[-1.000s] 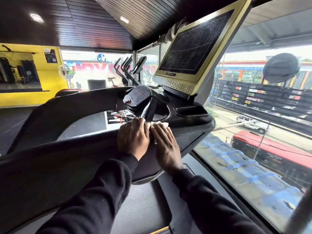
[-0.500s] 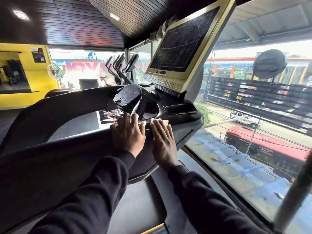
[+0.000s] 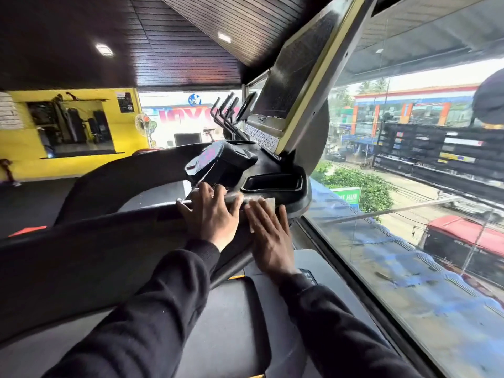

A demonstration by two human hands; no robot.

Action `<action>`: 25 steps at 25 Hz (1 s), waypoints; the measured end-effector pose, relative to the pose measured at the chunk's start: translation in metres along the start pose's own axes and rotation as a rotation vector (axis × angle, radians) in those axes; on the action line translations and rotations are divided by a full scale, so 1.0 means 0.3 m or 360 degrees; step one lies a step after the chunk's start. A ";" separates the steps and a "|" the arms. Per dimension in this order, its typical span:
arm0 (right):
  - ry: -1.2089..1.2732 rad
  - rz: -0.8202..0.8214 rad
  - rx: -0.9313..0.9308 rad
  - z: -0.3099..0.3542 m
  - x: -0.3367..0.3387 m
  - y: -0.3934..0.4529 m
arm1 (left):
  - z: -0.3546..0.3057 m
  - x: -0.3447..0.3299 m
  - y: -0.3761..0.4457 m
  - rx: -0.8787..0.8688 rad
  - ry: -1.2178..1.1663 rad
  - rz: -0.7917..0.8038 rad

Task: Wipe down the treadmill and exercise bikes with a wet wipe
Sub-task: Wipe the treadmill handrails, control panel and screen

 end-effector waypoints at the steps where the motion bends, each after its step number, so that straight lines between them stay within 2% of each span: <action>1: 0.0007 -0.0051 -0.0058 -0.066 0.022 0.005 | -0.019 -0.011 -0.010 -0.0040 0.0013 -0.0042; 4: 0.0148 -0.0203 -0.0535 -0.151 0.048 0.043 | -0.090 -0.036 -0.022 -0.0157 0.0018 -0.0096; 5: 0.0186 -0.0203 -0.0562 -0.134 0.044 0.049 | -0.121 -0.044 -0.022 -0.0203 0.0035 -0.0099; 8: 0.0202 -0.0096 -0.0193 -0.141 0.034 0.006 | -0.200 -0.088 -0.023 -0.0362 0.0079 -0.0109; 9: 0.0197 -0.0074 -0.0134 -0.177 0.044 0.006 | -0.215 -0.106 -0.024 -0.0390 0.0088 -0.0124; 10: 0.0213 -0.0087 -0.0197 -0.218 0.050 0.018 | -0.221 -0.120 -0.023 -0.0390 0.0100 -0.0140; 13: 0.0438 -0.0153 -0.0789 -0.275 0.039 0.094 | -0.226 -0.144 -0.014 -0.0322 0.0141 -0.0114; 14: 0.0511 -0.0157 -0.0876 -0.263 0.035 0.107 | -0.230 -0.146 -0.016 -0.0317 0.0147 -0.0104; 15: 0.0553 -0.0164 -0.0860 -0.242 0.036 0.109 | -0.236 -0.146 -0.018 -0.0322 0.0148 -0.0114; 20: 0.0570 -0.0112 -0.0382 -0.218 0.044 0.008 | -0.238 -0.141 -0.012 -0.0272 0.0111 -0.0147; 22: 0.0644 -0.0094 -0.0480 -0.268 0.047 0.036 | -0.254 -0.137 -0.010 -0.0220 0.0118 -0.0122; 25: 0.0794 -0.0215 -0.0775 -0.297 0.033 0.103 | -0.286 -0.145 -0.004 -0.0180 0.0143 -0.0127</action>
Point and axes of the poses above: each hand's wrist, its own y-axis towards the middle knuckle, its own x-axis out of the back of the hand, z = x × y, the point moved 1 cm from there along y, towards the middle knuckle, and after that the axes turned 9 degrees about -x, right-handed, at the moved point
